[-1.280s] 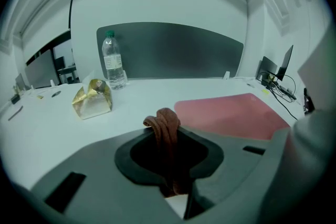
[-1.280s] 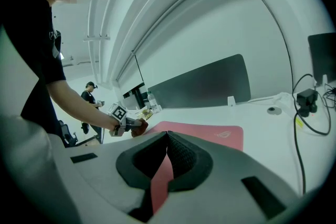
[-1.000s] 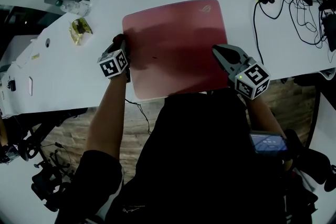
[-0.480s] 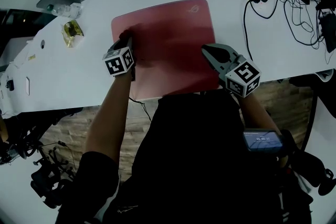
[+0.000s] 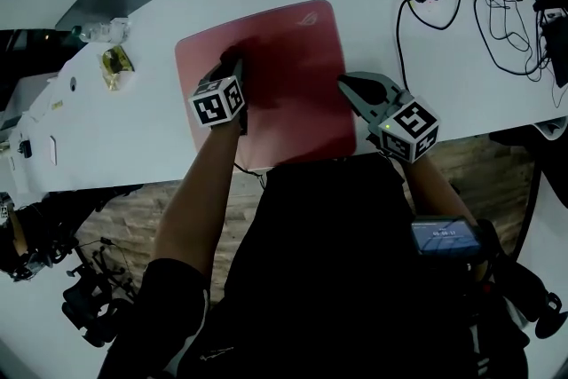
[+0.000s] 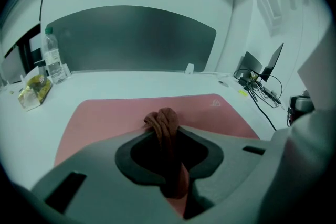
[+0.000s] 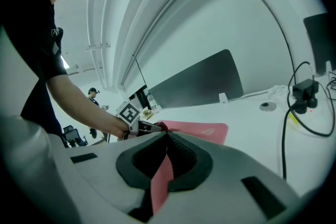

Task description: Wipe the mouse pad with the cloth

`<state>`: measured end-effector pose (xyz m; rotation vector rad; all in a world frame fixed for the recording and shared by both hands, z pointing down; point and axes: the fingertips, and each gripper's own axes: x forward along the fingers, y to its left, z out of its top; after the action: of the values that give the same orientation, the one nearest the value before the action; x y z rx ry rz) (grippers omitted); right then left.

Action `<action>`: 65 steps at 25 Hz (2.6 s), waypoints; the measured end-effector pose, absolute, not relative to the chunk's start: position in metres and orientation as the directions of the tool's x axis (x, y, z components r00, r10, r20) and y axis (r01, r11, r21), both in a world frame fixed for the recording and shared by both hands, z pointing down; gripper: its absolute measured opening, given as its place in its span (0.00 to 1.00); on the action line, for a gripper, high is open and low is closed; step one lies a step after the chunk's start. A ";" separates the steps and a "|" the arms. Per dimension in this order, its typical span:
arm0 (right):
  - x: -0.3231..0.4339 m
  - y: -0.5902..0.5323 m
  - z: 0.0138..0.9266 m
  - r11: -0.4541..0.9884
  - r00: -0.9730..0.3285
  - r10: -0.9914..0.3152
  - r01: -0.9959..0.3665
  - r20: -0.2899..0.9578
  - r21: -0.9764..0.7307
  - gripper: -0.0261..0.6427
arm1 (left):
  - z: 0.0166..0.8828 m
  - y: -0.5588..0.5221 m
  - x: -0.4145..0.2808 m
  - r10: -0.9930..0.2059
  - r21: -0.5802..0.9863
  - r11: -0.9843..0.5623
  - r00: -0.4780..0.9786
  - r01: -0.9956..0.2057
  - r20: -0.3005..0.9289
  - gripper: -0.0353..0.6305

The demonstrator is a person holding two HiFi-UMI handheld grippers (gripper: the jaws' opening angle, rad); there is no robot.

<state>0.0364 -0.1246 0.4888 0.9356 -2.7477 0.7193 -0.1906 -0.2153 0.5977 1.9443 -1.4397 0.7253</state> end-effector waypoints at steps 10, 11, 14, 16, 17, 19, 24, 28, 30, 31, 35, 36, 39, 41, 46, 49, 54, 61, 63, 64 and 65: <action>0.067 -0.130 0.498 0.683 -0.802 -0.535 -0.596 0.268 -0.422 0.08 | 0.598 -0.221 -0.112 -0.616 0.215 -0.246 0.324 -0.945 0.718 0.18; 0.070 -0.130 0.499 0.683 -0.803 -0.534 -0.595 0.266 -0.424 0.08 | 0.598 -0.221 -0.103 -0.612 0.225 -0.252 0.335 -0.941 0.716 0.18; 0.079 -0.132 0.502 0.682 -0.805 -0.532 -0.591 0.263 -0.430 0.08 | 0.597 -0.224 -0.076 -0.601 0.252 -0.270 0.367 -0.929 0.710 0.18; 0.086 -0.132 0.503 0.677 -0.804 -0.534 -0.592 0.261 -0.438 0.08 | 0.597 -0.226 -0.057 -0.593 0.264 -0.288 0.388 -0.920 0.706 0.18; 0.090 -0.132 0.504 0.674 -0.803 -0.537 -0.593 0.260 -0.441 0.08 | 0.597 -0.226 -0.047 -0.588 0.269 -0.299 0.399 -0.916 0.704 0.18; 0.097 -0.132 0.506 0.669 -0.801 -0.541 -0.595 0.257 -0.445 0.08 | 0.597 -0.228 -0.029 -0.579 0.279 -0.318 0.419 -0.906 0.700 0.18; 0.109 -0.132 0.510 0.670 -0.807 -0.533 -0.586 0.254 -0.456 0.08 | 0.596 -0.230 0.007 -0.560 0.310 -0.346 0.460 -0.886 0.689 0.18; 0.113 -0.132 0.511 0.677 -0.818 -0.520 -0.570 0.246 -0.465 0.08 | 0.595 -0.229 0.034 -0.546 0.385 -0.341 0.514 -0.858 0.662 0.18; 0.115 -0.133 0.511 0.682 -0.824 -0.513 -0.562 0.242 -0.468 0.08 | 0.594 -0.228 0.046 -0.535 0.422 -0.342 0.543 -0.840 0.647 0.18; 0.117 -0.133 0.512 0.683 -0.825 -0.510 -0.560 0.242 -0.469 0.08 | 0.594 -0.228 0.053 -0.527 0.436 -0.346 0.557 -0.831 0.642 0.18; 0.123 -0.137 0.511 0.684 -0.827 -0.511 -0.557 0.235 -0.472 0.08 | 0.593 -0.227 0.069 -0.510 0.476 -0.350 0.590 -0.807 0.625 0.18; 0.124 -0.137 0.511 0.684 -0.827 -0.512 -0.555 0.230 -0.474 0.08 | 0.591 -0.228 0.071 -0.510 0.497 -0.343 0.603 -0.797 0.614 0.18; 0.127 -0.137 0.514 0.680 -0.827 -0.512 -0.556 0.232 -0.479 0.08 | 0.579 -0.235 0.081 -0.517 0.568 -0.337 0.652 -0.751 0.555 0.18; 0.128 -0.137 0.515 0.677 -0.825 -0.514 -0.558 0.234 -0.479 0.08 | 0.570 -0.244 0.086 -0.522 0.567 -0.361 0.664 -0.740 0.535 0.18; 0.131 -0.139 0.514 0.666 -0.819 -0.524 -0.565 0.235 -0.486 0.08 | 0.570 -0.274 0.080 -0.538 0.510 -0.386 0.637 -0.768 0.552 0.18; 0.135 -0.137 0.519 0.656 -0.812 -0.531 -0.575 0.243 -0.488 0.08 | 0.575 -0.291 0.074 -0.543 0.464 -0.378 0.598 -0.801 0.590 0.18; 0.131 -0.132 0.521 0.652 -0.808 -0.532 -0.582 0.253 -0.487 0.08 | 0.584 -0.303 0.050 -0.551 0.333 -0.378 0.499 -0.864 0.668 0.18; 0.105 -0.128 0.517 0.658 -0.805 -0.527 -0.589 0.272 -0.469 0.08 | 0.588 -0.302 -0.002 -0.562 0.225 -0.373 0.412 -0.900 0.717 0.18; 0.095 -0.126 0.515 0.662 -0.806 -0.525 -0.589 0.274 -0.464 0.08 | 0.589 -0.302 -0.020 -0.567 0.213 -0.365 0.398 -0.906 0.721 0.18; 0.089 -0.125 0.514 0.663 -0.806 -0.524 -0.589 0.275 -0.462 0.08 | 0.588 -0.302 -0.030 -0.569 0.206 -0.362 0.390 -0.909 0.724 0.18; 0.084 -0.124 0.513 0.664 -0.806 -0.523 -0.589 0.276 -0.461 0.08 | 0.588 -0.302 -0.040 -0.572 0.197 -0.359 0.381 -0.912 0.726 0.18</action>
<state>0.0839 -0.1239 0.5131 0.9243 -2.7552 0.8269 -0.0403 -0.3018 0.5882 2.0540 -1.2709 0.7488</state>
